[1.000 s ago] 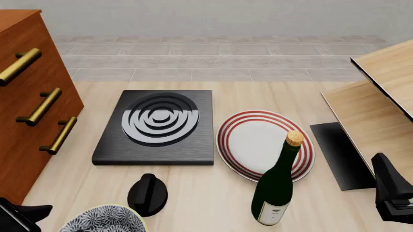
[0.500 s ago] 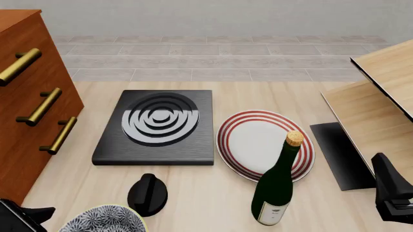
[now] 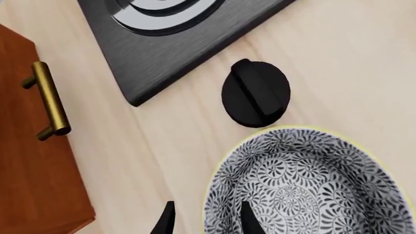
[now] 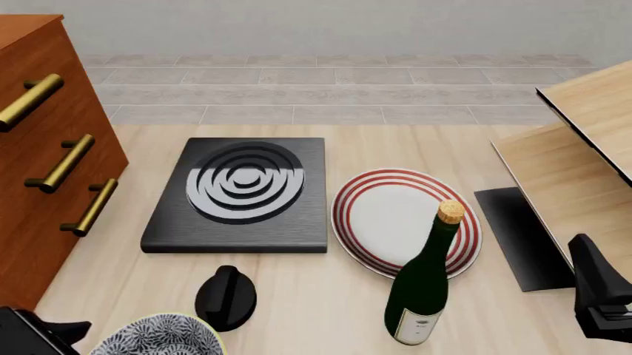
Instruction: Put the bowl on the top of the cabinet.
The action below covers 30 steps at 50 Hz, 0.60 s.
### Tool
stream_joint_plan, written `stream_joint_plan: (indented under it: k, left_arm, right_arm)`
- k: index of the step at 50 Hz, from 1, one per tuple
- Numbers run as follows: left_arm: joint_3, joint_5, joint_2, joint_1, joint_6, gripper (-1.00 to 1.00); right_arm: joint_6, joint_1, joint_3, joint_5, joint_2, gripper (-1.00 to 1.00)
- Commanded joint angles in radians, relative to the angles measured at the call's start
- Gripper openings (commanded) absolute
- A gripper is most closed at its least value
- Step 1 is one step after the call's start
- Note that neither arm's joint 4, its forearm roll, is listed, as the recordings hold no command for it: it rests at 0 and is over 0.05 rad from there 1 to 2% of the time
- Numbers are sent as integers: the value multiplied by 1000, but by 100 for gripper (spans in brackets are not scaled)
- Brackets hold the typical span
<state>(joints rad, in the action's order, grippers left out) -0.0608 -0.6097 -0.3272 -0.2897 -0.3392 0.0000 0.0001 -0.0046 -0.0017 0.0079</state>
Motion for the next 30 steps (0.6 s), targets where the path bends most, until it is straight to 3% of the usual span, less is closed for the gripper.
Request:
stream_joint_plan:
  k: [1,25,26,30]
  left_arm:
    - [21,40,-21,-7,-5,100]
    - [57,142,-70,26,-41,100]
    - [56,146,-55,29,-47,-100]
    - [22,134,-35,50,-50,-100]
  right_arm:
    - [0,0,0,0,0,100]
    - [0,0,0,0,0,100]
    - [0,0,0,0,0,100]
    - [0,0,0,0,0,100]
